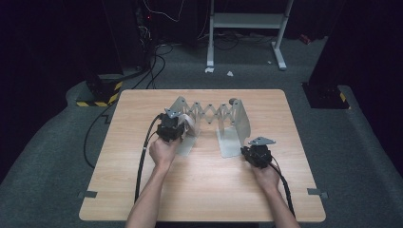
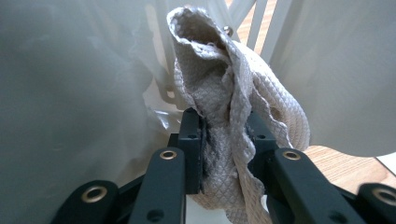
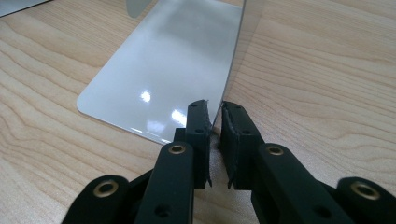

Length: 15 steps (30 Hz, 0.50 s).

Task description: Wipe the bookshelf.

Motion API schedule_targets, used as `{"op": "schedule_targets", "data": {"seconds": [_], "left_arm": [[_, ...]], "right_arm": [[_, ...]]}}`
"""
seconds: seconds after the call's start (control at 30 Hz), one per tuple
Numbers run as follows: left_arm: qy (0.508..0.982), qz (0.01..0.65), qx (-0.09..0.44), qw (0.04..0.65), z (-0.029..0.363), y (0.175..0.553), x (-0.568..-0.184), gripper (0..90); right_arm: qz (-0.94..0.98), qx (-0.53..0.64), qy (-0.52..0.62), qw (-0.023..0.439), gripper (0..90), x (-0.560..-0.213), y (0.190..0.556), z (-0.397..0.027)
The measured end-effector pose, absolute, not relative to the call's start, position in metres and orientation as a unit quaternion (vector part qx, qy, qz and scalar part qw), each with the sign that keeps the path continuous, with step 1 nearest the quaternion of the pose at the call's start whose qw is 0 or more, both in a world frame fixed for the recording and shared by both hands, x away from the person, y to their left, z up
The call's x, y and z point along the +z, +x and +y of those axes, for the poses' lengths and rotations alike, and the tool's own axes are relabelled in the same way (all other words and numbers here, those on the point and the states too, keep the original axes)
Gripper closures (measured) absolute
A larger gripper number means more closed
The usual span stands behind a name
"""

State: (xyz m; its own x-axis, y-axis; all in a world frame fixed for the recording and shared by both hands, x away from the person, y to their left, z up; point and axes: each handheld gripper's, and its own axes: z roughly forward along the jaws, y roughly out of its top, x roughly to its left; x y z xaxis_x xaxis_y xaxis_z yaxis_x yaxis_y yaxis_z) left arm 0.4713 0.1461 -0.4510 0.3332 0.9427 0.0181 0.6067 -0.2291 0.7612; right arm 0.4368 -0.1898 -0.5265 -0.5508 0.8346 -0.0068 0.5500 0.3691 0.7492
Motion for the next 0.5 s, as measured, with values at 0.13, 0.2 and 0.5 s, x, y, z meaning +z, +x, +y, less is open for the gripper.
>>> {"op": "schedule_targets", "data": {"seconds": [0.13, 0.2, 0.5], "left_arm": [[0.746, 0.52, 0.246, 0.336, 0.145, 0.474, -0.458, 73.5], [0.746, 0.52, 0.246, 0.337, 0.145, 0.475, -0.46, 73.6], [0.74, 0.512, 0.26, 0.351, 0.146, 0.474, -0.446, 73.7]], "right_arm": [[0.804, 0.36, 0.43, 0.198, 81.5, -0.526, 0.437, -0.19], [0.804, 0.359, 0.429, 0.199, 81.5, -0.526, 0.437, -0.19], [0.805, 0.359, 0.428, 0.2, 81.5, -0.526, 0.437, -0.19]]}}
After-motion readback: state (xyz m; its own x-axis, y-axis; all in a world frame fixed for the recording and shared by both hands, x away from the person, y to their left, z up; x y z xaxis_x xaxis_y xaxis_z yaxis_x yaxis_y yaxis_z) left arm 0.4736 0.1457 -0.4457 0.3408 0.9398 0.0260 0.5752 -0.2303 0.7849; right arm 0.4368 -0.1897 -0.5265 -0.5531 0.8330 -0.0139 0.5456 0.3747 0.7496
